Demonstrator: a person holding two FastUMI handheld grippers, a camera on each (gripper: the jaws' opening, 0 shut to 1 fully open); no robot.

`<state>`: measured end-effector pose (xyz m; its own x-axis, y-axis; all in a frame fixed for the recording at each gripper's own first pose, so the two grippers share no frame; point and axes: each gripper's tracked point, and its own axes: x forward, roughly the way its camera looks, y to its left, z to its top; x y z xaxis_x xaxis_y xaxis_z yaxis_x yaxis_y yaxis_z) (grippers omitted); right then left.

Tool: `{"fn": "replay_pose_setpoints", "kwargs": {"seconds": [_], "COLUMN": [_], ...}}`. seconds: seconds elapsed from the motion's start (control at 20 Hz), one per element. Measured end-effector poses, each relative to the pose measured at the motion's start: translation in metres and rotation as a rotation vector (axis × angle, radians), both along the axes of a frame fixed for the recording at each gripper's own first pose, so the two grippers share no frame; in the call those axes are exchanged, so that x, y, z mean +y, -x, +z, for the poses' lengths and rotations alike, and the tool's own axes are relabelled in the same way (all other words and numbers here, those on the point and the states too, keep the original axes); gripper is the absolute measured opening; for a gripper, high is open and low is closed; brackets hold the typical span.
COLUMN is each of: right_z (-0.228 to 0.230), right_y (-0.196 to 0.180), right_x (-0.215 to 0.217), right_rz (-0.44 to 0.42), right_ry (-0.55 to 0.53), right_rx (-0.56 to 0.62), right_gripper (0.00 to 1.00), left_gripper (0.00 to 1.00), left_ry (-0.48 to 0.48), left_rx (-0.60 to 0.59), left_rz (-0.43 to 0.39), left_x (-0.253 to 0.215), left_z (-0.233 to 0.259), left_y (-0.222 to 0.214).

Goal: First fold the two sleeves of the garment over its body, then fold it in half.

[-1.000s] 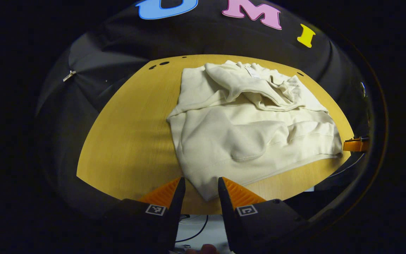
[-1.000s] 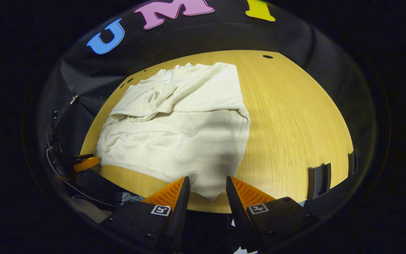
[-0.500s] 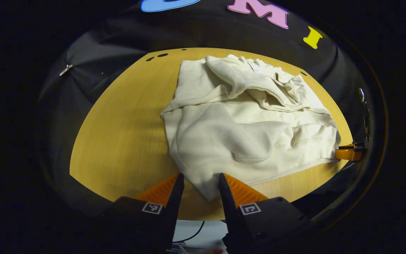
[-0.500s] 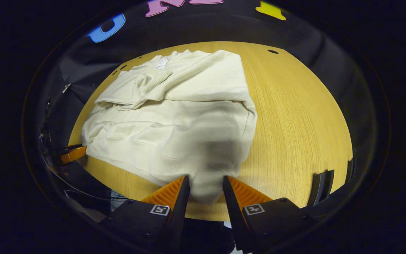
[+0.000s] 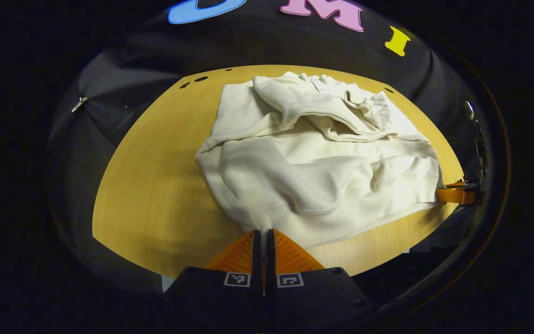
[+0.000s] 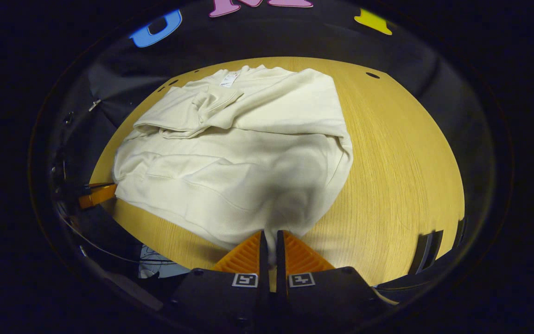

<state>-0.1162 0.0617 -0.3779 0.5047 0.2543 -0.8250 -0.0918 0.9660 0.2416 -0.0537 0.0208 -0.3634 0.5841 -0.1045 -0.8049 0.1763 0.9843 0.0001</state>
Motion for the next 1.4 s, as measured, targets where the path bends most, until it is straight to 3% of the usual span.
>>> {"fn": "replay_pose_setpoints", "kwargs": {"seconds": [0.5, 0.85, 1.15, 1.4], "right_z": [0.060, 0.124, 0.151, 0.165], "right_y": [-0.014, -0.053, -0.092, -0.127], "right_x": [-0.006, -0.012, -0.010, -0.008], "right_rz": [-0.068, -0.120, -0.143, -0.165], "right_ry": [-0.102, -0.195, -0.236, -0.272], "right_rx": [-0.118, -0.248, -0.325, -0.352], "right_gripper": [0.06, 0.06, 0.06, 0.06], "left_gripper": [0.06, 0.06, 0.06, 0.06], "left_ry": [0.083, 0.126, 0.153, 0.139], "left_rx": [-0.081, -0.179, -0.291, -0.306], "left_rz": [0.037, 0.049, 0.061, 0.050], "left_x": [0.006, 0.000, -0.007, -0.012], "left_z": [0.053, 0.109, 0.156, 0.158], "left_y": [-0.013, -0.052, -0.094, -0.127]}}
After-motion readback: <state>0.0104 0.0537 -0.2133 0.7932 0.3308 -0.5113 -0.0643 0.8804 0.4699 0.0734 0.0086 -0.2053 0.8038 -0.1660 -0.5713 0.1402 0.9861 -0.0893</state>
